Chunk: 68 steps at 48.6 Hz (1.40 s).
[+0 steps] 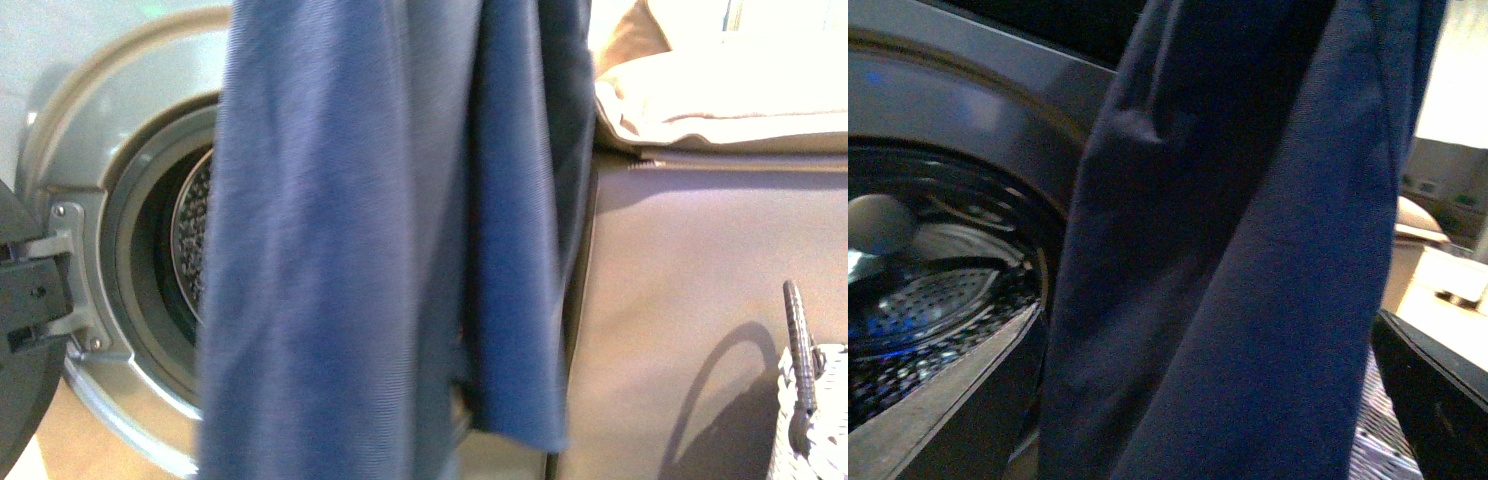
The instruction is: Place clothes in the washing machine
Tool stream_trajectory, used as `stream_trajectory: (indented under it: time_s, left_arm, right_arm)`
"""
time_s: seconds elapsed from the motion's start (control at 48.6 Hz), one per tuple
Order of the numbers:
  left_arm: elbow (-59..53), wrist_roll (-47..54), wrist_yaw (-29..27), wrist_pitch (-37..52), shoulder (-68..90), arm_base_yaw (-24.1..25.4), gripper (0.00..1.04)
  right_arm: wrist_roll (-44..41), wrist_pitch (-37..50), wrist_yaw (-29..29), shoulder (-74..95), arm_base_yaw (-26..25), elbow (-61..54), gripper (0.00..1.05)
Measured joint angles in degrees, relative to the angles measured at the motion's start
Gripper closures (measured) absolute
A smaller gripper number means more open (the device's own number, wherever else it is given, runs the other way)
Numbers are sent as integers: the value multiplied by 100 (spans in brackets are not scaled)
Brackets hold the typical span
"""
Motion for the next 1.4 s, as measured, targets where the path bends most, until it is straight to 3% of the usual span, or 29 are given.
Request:
stream_trajectory:
  time_s: [0.267,0.391,0.535,0.987,1.398]
  left_arm:
    - [452,-658,1064,2107,1703,39,7]
    - [483,-780,1215,2361,1978,39,7]
    - [811,-645,1604,2299,2291,-140,7]
    - [2282,319,1849,1287,3552,-796,7]
    - [3012,828,1738,767,4144,-1567,7]
  right_arm:
    - [0,0,0,0,0,0,100]
    - [0,0,0,0,0,0,100]
    - [0,0,2,0,0,0,100]
    - [0,0,0,0,0,0,100]
    - [0,0,0,0,0,0,100]
